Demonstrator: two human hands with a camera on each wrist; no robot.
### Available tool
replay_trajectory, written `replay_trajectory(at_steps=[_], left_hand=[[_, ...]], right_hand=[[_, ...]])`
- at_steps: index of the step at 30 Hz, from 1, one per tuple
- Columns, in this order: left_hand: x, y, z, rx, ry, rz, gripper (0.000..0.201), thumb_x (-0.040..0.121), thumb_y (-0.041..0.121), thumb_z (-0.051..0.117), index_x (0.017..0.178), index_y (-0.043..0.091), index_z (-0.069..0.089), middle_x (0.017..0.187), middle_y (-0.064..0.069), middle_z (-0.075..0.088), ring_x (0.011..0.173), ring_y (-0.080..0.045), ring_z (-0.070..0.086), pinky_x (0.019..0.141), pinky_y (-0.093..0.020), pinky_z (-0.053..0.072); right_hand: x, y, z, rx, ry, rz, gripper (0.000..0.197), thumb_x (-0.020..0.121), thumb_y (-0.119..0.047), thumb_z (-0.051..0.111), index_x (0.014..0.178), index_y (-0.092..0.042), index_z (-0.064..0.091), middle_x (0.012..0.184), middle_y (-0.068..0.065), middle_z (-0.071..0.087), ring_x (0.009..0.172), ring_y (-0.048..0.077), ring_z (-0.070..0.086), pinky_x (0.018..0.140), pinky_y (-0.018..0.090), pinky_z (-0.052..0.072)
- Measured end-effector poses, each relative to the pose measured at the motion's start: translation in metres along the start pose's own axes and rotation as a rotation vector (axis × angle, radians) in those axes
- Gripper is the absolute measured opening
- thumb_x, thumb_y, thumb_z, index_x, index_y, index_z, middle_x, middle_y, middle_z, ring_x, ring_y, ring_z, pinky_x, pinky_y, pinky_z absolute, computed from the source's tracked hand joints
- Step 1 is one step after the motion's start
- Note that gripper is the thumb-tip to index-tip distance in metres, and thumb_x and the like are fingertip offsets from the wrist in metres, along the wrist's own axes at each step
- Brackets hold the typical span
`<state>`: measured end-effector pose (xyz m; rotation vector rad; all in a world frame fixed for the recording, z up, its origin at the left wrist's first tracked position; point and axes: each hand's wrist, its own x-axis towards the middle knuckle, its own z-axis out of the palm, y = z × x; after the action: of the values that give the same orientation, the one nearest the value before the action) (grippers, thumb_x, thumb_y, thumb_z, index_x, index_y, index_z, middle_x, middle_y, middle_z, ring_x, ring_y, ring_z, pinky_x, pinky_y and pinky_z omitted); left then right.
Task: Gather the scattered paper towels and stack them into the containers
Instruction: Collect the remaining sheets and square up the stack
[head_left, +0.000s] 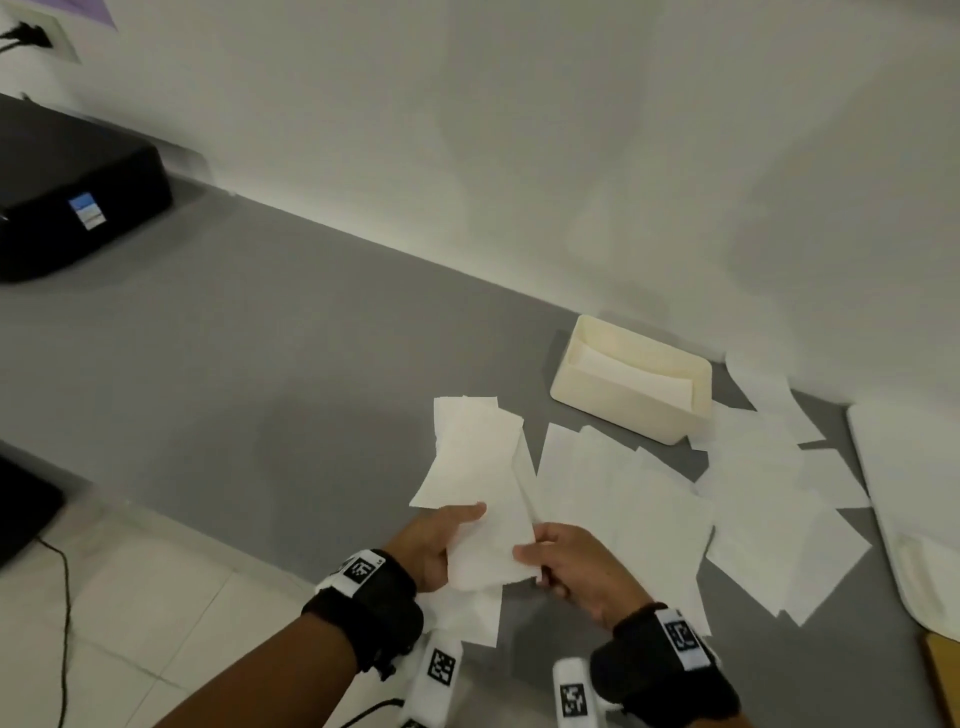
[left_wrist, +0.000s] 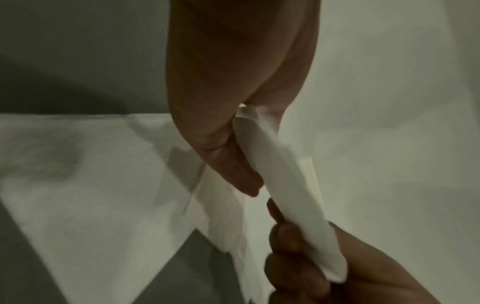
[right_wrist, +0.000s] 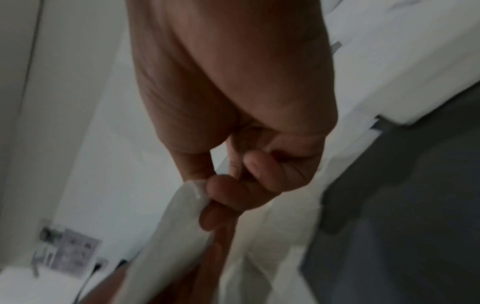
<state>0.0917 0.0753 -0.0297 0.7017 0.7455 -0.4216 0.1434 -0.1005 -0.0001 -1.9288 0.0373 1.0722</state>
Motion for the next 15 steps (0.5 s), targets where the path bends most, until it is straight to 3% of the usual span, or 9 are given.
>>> replay_trajectory(at_steps=[2,5,9,12,15], left_hand=[[0.003,-0.008,-0.004,0.108,0.028,0.005,0.029,0.093,0.007,0.056,0.121,-0.002,0.058,0.108,-0.019,0.07,0.093,-0.033,0.067,0.073,-0.04,0.056],[0.005,-0.017,-0.009,0.182,0.066,0.028,0.019,0.093,0.002,0.056,0.11,0.001,0.064,0.093,-0.013,0.075,0.078,-0.027,0.072,0.066,-0.035,0.057],[-0.002,-0.025,-0.012,0.209,0.069,0.028,0.022,0.091,0.002,0.06,0.113,0.001,0.064,0.108,-0.018,0.072,0.087,-0.031,0.07,0.071,-0.037,0.057],[-0.012,-0.027,-0.015,0.216,0.078,0.034,0.02,0.091,0.003,0.061,0.111,0.002,0.063,0.11,-0.018,0.07,0.09,-0.032,0.067,0.076,-0.039,0.055],[-0.016,-0.028,-0.017,0.238,0.09,0.049,0.016,0.091,0.003,0.061,0.107,0.003,0.063,0.102,-0.015,0.072,0.088,-0.029,0.068,0.073,-0.037,0.056]], right_hand=[[-0.003,0.005,-0.001,-0.16,0.064,-0.013,0.021,0.088,-0.033,0.065,0.086,-0.012,0.069,0.068,0.0,0.066,0.053,0.009,0.055,0.05,0.017,0.042],[0.008,-0.007,-0.005,-0.306,0.3,-0.07,0.039,0.089,-0.044,0.059,0.081,-0.007,0.068,0.08,0.004,0.072,0.072,0.018,0.065,0.073,0.03,0.051],[0.053,-0.039,-0.005,-0.231,0.354,0.002,0.051,0.082,-0.055,0.055,0.074,-0.006,0.066,0.084,0.01,0.074,0.079,0.026,0.067,0.084,0.039,0.052],[0.076,-0.058,0.006,-0.402,0.298,0.082,0.062,0.071,-0.068,0.055,0.099,-0.014,0.063,0.113,0.011,0.069,0.094,0.028,0.065,0.089,0.035,0.05],[0.085,-0.073,0.014,-0.555,0.271,0.082,0.057,0.088,-0.049,0.058,0.129,-0.009,0.054,0.133,0.009,0.057,0.123,0.029,0.053,0.103,0.034,0.042]])
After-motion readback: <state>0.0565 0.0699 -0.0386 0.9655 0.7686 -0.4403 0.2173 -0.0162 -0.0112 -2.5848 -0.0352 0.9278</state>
